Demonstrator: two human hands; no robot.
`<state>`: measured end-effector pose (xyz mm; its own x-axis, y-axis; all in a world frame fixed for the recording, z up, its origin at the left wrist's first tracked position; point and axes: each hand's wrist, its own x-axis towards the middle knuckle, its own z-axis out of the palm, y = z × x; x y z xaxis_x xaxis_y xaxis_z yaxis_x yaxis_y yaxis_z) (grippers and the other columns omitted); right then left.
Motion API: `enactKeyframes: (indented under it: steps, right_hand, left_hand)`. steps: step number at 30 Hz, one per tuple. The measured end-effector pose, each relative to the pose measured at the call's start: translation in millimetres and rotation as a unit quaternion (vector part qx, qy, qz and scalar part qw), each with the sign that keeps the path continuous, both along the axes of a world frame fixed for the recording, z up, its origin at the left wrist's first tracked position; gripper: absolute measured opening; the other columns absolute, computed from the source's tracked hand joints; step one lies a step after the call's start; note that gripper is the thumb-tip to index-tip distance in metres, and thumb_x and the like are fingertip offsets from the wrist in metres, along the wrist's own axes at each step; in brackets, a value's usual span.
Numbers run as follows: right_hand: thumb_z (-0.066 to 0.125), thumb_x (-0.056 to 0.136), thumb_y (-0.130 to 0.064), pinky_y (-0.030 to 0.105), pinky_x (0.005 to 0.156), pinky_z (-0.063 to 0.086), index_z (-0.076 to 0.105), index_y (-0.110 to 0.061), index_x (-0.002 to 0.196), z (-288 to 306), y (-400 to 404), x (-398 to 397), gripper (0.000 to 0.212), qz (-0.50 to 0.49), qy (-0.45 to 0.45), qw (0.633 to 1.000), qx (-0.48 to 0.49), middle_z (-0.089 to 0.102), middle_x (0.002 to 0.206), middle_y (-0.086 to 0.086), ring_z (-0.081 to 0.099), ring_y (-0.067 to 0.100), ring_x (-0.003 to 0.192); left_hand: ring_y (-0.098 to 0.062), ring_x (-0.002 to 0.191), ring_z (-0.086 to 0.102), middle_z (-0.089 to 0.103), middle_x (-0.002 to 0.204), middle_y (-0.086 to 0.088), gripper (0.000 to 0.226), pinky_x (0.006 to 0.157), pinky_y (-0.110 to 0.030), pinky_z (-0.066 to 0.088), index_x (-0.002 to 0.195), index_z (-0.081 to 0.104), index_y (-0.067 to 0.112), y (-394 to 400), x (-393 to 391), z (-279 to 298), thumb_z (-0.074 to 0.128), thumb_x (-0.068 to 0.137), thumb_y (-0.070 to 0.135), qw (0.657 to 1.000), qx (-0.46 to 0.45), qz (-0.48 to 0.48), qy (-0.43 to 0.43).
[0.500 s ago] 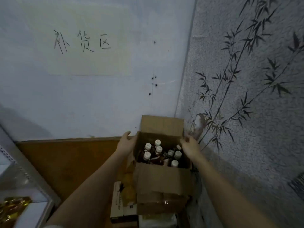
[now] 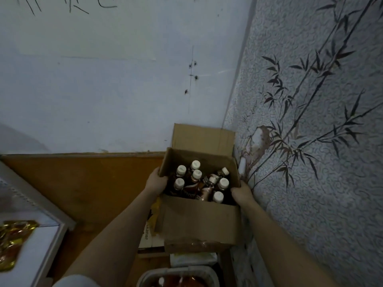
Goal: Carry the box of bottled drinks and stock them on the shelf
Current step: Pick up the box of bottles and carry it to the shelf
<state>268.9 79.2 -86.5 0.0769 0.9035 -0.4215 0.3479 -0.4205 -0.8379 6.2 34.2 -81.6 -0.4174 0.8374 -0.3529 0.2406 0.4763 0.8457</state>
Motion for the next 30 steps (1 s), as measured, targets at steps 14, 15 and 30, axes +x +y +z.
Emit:
enactKeyframes:
  steps: [14,15,30]
  right_hand:
    - [0.048,0.092,0.002,0.029,0.071,0.055,0.072,-0.02,0.101,-14.5,-12.7,3.6,0.033,-0.046,0.149,0.987,0.046,0.072,0.096,0.005,0.068,0.02,0.086]
    - [0.048,0.09,0.005,0.031,0.074,0.055,0.072,-0.025,0.094,-10.5,-16.7,2.6,0.038,-0.034,0.142,0.988,0.047,0.072,0.095,0.005,0.067,0.02,0.086]
    - [0.044,0.089,0.008,0.042,0.087,0.055,0.069,-0.018,0.112,42.6,-193.5,-123.8,0.042,0.169,0.085,0.979,0.078,0.066,0.087,-0.001,0.062,0.019,0.087]
  left_hand:
    - [-0.022,0.095,0.058,0.062,0.116,-0.006,0.035,0.08,-0.039,0.049,0.134,0.053,0.017,-37.8,-5.7,-5.5,0.036,0.103,0.013,0.992,0.021,0.083,-0.097]
    - [-0.024,0.098,0.059,0.062,0.119,-0.008,0.035,0.083,-0.041,0.05,0.135,0.052,0.016,-49.6,-6.4,-4.0,0.036,0.103,0.013,0.99,0.022,0.094,-0.106]
    - [-0.027,0.098,0.064,0.064,0.117,-0.012,0.038,0.075,-0.037,0.055,0.138,0.049,0.017,-320.2,-93.8,13.6,0.036,0.103,0.014,0.943,0.097,0.286,-0.14]
